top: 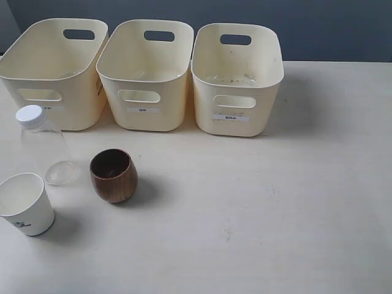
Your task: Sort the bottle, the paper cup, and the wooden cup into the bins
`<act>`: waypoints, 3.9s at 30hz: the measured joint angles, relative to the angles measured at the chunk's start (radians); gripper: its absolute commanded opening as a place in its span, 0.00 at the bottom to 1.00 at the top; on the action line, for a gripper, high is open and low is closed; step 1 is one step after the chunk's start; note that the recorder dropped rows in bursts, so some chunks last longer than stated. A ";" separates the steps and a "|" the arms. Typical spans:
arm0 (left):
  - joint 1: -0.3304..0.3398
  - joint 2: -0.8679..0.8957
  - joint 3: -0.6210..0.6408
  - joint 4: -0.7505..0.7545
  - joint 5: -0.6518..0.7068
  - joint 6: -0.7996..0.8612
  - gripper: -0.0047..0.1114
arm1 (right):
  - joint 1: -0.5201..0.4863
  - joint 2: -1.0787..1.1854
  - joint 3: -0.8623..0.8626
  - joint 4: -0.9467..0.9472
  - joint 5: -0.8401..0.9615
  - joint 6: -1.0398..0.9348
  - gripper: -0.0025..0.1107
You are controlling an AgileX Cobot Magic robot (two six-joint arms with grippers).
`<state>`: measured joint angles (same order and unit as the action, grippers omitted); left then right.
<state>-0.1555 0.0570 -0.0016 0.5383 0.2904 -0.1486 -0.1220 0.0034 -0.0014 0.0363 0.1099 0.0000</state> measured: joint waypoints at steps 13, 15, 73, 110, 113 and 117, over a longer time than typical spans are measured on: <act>0.000 0.000 0.000 0.000 0.000 0.000 0.04 | 0.000 0.000 0.000 0.000 0.000 0.000 0.02; 0.000 0.000 0.000 0.000 0.000 0.000 0.04 | 0.000 0.000 0.000 0.000 0.000 0.000 0.02; 0.000 0.000 0.000 0.000 0.000 0.000 0.04 | 0.176 0.503 -0.776 0.583 0.292 -0.585 0.02; 0.000 0.000 0.000 0.000 0.000 0.000 0.04 | 1.097 1.879 -1.333 0.794 0.333 -1.301 0.54; 0.000 0.000 0.000 0.000 0.000 0.000 0.04 | 1.116 1.907 -1.335 0.794 0.312 -1.298 0.54; 0.000 0.000 0.000 0.000 0.000 0.000 0.04 | 1.140 1.939 -1.337 0.794 0.310 -1.297 0.54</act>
<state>-0.1555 0.0570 -0.0016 0.5383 0.2904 -0.1486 1.0179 1.9424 -1.3381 0.8306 0.4200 -1.2968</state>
